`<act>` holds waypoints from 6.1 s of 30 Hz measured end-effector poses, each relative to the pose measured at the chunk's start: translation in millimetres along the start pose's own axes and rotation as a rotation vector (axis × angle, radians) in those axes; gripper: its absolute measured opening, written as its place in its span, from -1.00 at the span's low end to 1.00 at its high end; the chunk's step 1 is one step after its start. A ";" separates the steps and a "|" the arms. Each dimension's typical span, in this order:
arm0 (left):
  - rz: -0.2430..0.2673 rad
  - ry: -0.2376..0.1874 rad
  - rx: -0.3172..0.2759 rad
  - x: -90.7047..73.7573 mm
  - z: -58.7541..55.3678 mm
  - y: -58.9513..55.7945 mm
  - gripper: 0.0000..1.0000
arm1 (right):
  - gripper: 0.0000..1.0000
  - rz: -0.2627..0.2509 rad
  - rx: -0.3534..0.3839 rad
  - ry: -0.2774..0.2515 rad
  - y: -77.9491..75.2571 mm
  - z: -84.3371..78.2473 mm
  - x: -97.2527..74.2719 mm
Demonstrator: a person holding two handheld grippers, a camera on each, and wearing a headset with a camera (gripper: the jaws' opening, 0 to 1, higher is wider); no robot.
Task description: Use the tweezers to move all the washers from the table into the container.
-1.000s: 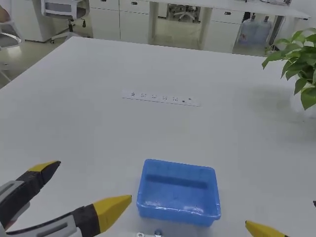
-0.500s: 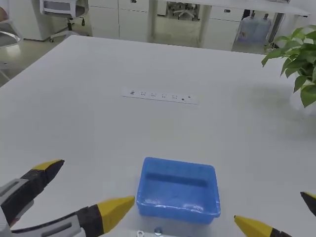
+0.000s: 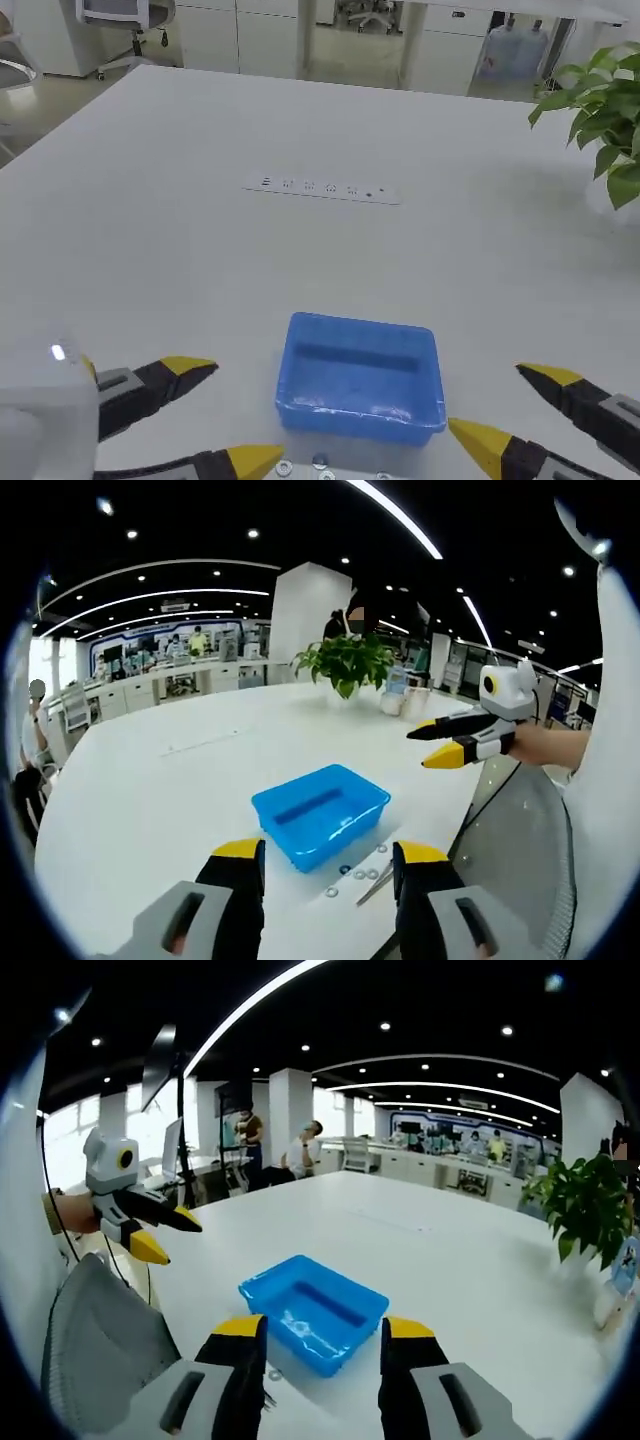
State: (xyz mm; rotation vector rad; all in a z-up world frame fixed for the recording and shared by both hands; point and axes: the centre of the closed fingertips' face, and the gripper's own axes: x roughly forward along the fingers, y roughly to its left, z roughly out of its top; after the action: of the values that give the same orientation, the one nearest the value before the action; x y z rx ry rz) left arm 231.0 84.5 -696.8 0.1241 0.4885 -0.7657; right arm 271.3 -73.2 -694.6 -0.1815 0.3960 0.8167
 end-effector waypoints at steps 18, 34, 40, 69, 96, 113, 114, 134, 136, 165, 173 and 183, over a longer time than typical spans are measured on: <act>-0.227 0.286 0.169 39.5 -54.6 -24.2 -0.45 | -0.73 0.298 -0.227 0.276 48.7 -54.8 22.7; -0.328 0.482 0.395 65.3 -93.0 -39.1 -0.61 | -0.73 0.453 -0.422 0.458 68.7 -90.3 37.2; -0.334 0.526 0.421 71.1 -102.7 -36.5 -0.66 | -0.70 0.486 -0.452 0.506 71.6 -103.4 42.7; -0.399 0.484 0.534 71.2 -88.4 -45.8 -1.00 | -0.74 0.549 -0.440 0.498 84.9 -116.0 58.7; -0.391 0.290 0.631 56.4 -3.1 -65.6 -1.00 | -0.87 0.474 -0.416 0.351 76.0 -80.5 58.7; -0.448 0.315 0.653 69.9 6.2 -73.9 -1.00 | -0.85 0.482 -0.328 0.316 76.3 -82.0 68.8; -0.450 0.319 0.657 70.8 6.3 -74.1 -1.00 | -0.85 0.481 -0.323 0.314 75.9 -82.5 69.0; -0.567 0.367 0.667 86.4 12.9 -84.9 -1.00 | -0.92 0.495 -0.286 0.264 75.7 -62.1 62.9; -0.562 0.356 0.658 87.7 13.2 -84.2 -1.00 | -0.93 0.502 -0.282 0.265 75.3 -63.4 62.8; -0.081 -0.105 -0.011 -9.4 26.0 -18.2 0.05 | -0.95 0.324 0.037 0.201 63.0 -26.9 45.3; -0.076 -0.172 -0.021 -22.5 22.5 -19.9 0.07 | -0.95 0.174 0.065 0.160 59.6 0.2 25.5; 0.083 -0.206 -0.054 -38.4 32.6 -2.8 0.15 | -0.95 0.137 0.084 0.069 33.1 20.4 25.9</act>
State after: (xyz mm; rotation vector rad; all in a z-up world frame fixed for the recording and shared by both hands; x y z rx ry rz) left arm 217.7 97.7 -649.9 0.0144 0.3060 -0.6753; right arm 268.3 -27.2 -686.9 -0.1056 0.5113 0.9285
